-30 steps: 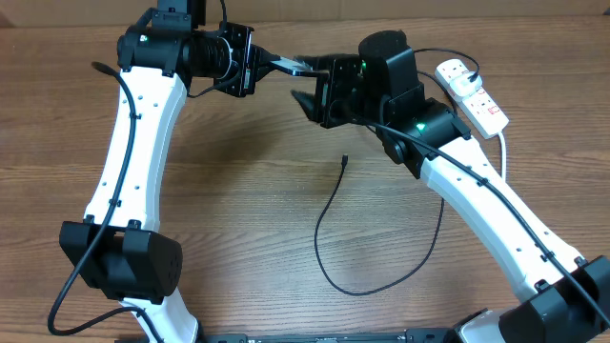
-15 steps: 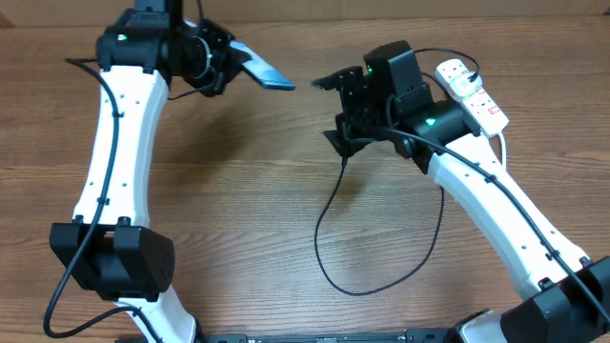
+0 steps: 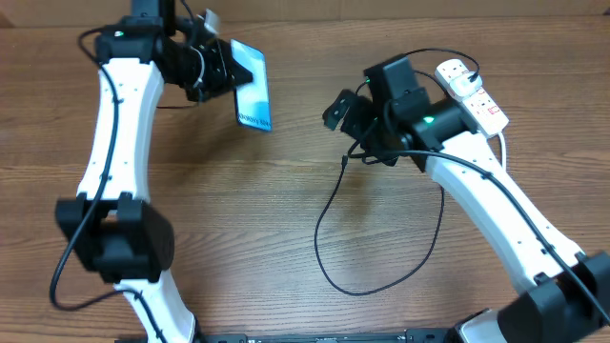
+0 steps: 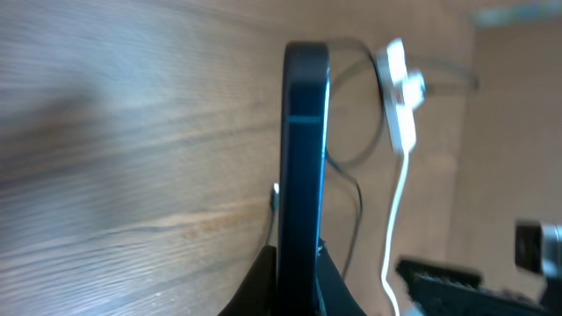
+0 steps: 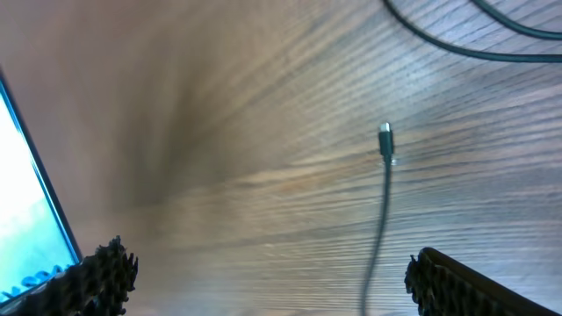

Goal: Plug charger to phone and switch on socket
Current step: 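Grasp the black USB-C plug on the table with the right gripper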

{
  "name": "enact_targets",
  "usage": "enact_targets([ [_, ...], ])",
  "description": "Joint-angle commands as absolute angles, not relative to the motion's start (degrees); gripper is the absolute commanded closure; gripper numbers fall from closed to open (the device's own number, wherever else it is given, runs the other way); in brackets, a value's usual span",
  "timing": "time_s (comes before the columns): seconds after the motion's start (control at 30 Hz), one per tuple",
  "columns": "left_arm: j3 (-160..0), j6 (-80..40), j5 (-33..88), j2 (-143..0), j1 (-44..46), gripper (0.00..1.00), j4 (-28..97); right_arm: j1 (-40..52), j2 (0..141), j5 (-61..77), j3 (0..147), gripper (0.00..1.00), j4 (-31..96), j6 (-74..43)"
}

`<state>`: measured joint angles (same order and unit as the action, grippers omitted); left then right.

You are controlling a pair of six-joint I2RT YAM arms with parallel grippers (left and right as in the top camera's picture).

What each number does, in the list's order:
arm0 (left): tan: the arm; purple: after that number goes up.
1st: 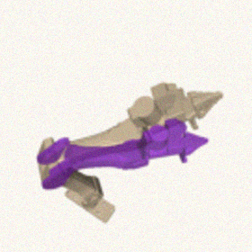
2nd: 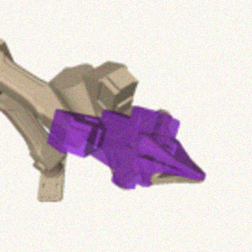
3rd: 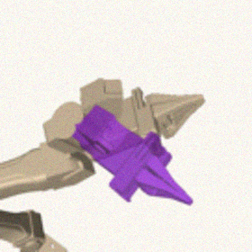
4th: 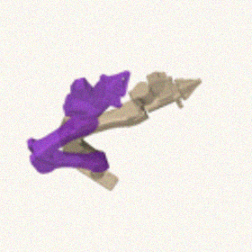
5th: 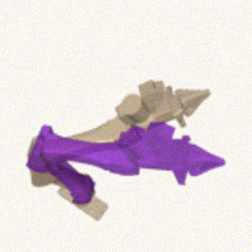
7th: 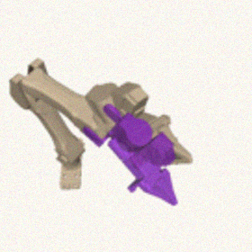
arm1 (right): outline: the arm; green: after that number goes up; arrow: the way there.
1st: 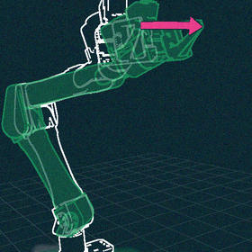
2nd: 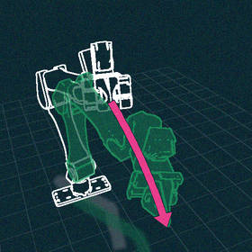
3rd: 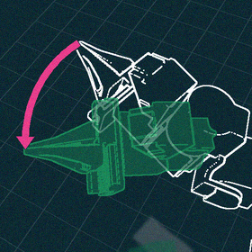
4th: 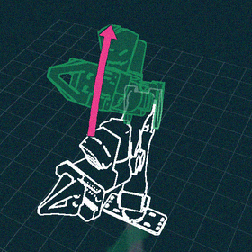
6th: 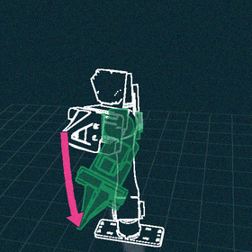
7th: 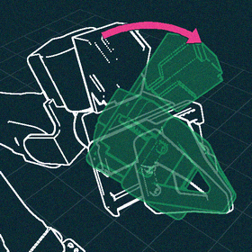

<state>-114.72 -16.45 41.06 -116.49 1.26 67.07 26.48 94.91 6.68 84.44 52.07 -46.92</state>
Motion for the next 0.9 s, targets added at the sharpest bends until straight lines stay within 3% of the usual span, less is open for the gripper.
enact_targets([
  [0.0, -114.8, -7.6, 52.3, -121.6, 1.4, 0.96, 68.6, 28.0, 99.4, 5.4, 85.5, 0.0, 52.2, -38.8],
  [0.27, -114.8, -2.5, 52.6, -127.0, 0.3, 0.96, 72.1, 28.6, 106.5, 3.0, 85.5, 0.04, 53.8, -38.7],
  [0.47, -114.8, -2.7, 52.3, -127.2, -1.9, 0.96, 72.6, 28.7, 110.5, 3.0, 85.5, 0.31, 54.0, -38.9],
  [0.67, -114.8, -2.5, 51.9, -127.2, -3.2, 0.96, 74.1, 28.8, 114.4, -0.4, 85.5, 0.43, 53.3, -38.9],
  [0.87, -114.8, -2.5, 52.2, -127.2, -3.2, 0.96, 75.5, 28.8, 116.8, -0.4, 85.5, 0.46, 51.7, -38.9],
])
